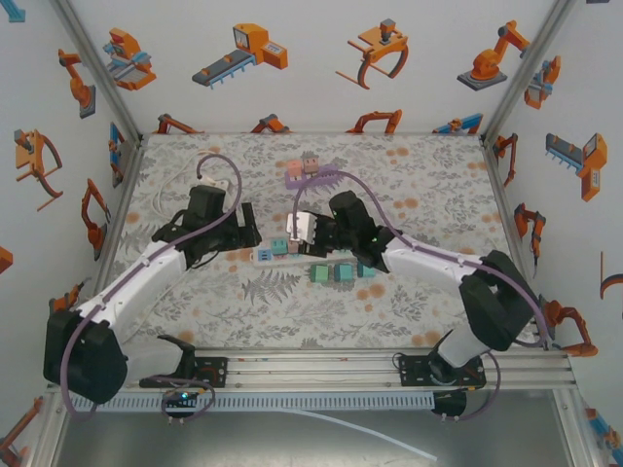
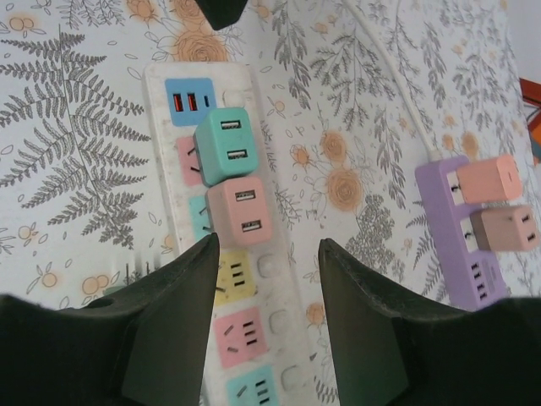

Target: Pull the plug off the socket

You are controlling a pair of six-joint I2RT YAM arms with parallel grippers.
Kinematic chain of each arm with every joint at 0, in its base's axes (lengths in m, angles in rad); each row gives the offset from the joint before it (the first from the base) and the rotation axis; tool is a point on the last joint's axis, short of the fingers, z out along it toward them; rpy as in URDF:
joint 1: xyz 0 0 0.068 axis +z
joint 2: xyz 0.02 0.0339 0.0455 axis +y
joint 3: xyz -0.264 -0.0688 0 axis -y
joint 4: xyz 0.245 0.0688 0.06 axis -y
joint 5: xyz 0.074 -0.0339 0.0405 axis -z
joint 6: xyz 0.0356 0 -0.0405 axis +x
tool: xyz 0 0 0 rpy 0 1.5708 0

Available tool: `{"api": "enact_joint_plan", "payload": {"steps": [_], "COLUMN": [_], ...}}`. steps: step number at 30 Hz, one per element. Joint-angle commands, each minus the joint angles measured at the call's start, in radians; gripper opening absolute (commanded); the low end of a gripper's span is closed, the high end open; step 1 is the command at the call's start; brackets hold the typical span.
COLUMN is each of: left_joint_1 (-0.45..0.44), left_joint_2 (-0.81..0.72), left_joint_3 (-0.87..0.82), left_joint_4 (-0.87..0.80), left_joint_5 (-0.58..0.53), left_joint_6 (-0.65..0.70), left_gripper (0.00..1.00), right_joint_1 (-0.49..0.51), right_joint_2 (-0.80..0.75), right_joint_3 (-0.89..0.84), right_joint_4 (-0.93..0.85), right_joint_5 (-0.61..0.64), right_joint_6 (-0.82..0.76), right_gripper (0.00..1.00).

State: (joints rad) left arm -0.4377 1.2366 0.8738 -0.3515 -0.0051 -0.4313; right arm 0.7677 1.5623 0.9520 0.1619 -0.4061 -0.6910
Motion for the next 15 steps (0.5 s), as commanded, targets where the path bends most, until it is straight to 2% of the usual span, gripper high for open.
{"api": "enact_joint_plan", "payload": {"steps": [1, 7, 15], "left_joint_1": [0.016, 0.020, 0.021], "left_joint_2": [0.058, 0.158, 0.251], "left_joint_3": [0.046, 0.057, 0.063], "left_joint_4": [0.031, 0.059, 0.080], "left_joint_5": [-0.012, -0.010, 0.031], "left_joint_6": [-0.018, -0.018, -0.008], "left_gripper": [0.75, 0.72, 0.71], "right_joint_1": [-0.017, -0.018, -0.019], "right_joint_2": [0.058, 0.151, 0.240], "right_joint_3": [0.069, 0.162, 0.215], "right_joint_4": [-0.067, -0.149, -0.171], "right_joint_5": [-0.113, -0.151, -0.130], "right_joint_6": [-0.068, -0.071, -0.070], "right_gripper": [0.49, 0.49, 0.49]}}
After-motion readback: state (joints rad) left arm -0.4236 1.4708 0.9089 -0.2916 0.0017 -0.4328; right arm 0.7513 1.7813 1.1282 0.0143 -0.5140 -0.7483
